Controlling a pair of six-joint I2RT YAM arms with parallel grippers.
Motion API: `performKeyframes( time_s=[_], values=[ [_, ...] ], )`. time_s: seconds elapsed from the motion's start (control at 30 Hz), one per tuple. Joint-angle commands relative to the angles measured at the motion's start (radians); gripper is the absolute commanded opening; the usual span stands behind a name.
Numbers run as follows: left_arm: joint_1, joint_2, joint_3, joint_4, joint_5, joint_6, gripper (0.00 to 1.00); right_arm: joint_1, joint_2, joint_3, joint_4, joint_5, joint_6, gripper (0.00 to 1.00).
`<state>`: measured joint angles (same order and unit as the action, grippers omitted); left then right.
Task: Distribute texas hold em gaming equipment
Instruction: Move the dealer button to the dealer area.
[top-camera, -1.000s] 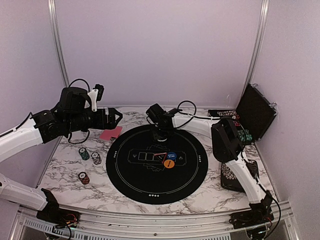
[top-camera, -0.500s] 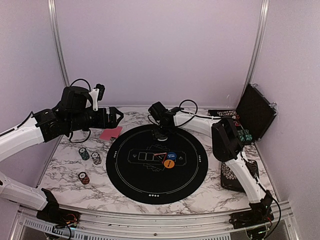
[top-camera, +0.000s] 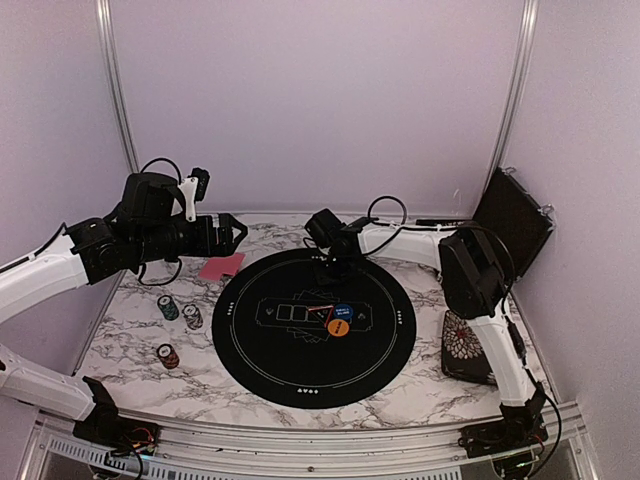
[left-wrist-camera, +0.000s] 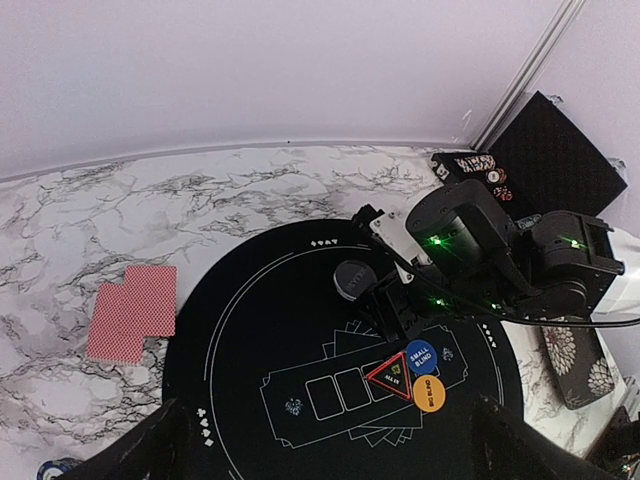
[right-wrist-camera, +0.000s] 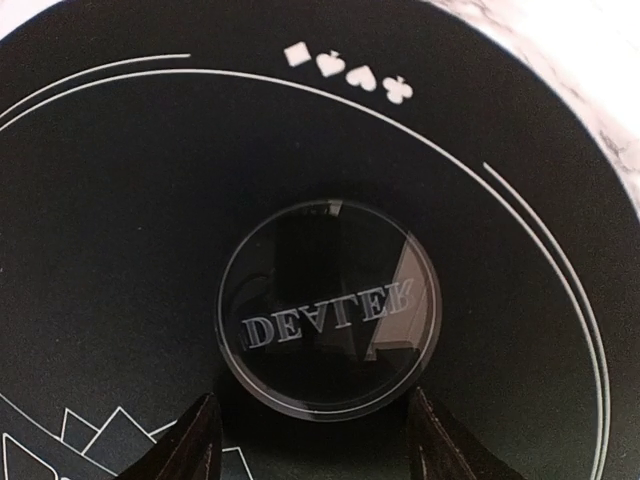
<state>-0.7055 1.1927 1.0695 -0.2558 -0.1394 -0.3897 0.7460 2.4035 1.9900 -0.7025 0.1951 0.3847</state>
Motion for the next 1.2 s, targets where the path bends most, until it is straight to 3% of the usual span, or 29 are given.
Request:
performKeyframes(
  time_s=[0.0,0.37,0.67,1.17],
  values=[
    [0.006,-0.009,0.009,-0.002,-0.001,-0.008,0.99,0.0,-0.014,-0.008,0.042,-0.036,0.028,0.59],
    [0.006,-0.018,0.006,-0.003,-0.006,-0.005,0.99,-0.02,0.038,0.04,0.073,-0.056,-0.011,0.39],
    [0.007,-0.023,0.003,-0.004,-0.008,-0.012,0.99,-0.033,0.12,0.191,-0.017,0.035,0.012,0.39],
    [0.008,-0.012,0.012,-0.002,0.006,-0.017,0.99,-0.027,0.021,0.109,0.03,-0.05,-0.014,0.49]
  ],
)
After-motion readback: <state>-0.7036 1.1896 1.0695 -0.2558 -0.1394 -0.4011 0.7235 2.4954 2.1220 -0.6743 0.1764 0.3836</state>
